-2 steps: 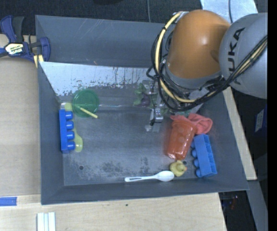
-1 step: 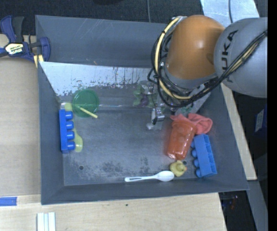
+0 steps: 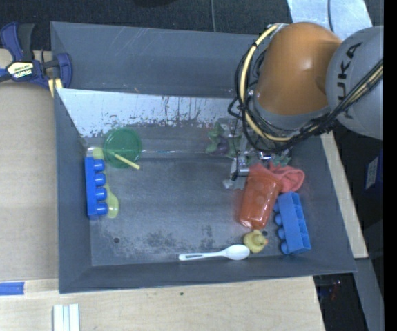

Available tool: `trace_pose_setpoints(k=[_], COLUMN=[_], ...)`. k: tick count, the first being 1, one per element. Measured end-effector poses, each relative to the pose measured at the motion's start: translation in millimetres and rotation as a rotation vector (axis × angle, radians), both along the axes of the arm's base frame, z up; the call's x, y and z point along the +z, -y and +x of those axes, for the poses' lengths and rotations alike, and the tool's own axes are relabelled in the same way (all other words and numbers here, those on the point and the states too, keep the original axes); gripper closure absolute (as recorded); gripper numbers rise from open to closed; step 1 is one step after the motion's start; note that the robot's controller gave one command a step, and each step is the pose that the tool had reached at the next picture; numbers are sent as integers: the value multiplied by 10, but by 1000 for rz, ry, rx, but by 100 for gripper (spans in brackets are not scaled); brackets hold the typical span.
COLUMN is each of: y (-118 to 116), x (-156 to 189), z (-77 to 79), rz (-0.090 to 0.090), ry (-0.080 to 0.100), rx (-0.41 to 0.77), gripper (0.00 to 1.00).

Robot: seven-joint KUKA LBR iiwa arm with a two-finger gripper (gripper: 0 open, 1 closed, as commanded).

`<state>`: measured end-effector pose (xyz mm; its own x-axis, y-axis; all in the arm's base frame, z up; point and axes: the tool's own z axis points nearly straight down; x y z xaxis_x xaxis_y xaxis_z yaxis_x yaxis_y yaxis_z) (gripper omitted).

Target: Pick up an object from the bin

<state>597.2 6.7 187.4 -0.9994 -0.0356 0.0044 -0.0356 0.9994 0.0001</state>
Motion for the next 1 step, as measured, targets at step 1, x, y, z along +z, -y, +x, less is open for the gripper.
trace_pose_setpoints(k=[1], y=[158], x=[12], z=[60], rz=[1], ry=[8], rx=[35], gripper=[0])
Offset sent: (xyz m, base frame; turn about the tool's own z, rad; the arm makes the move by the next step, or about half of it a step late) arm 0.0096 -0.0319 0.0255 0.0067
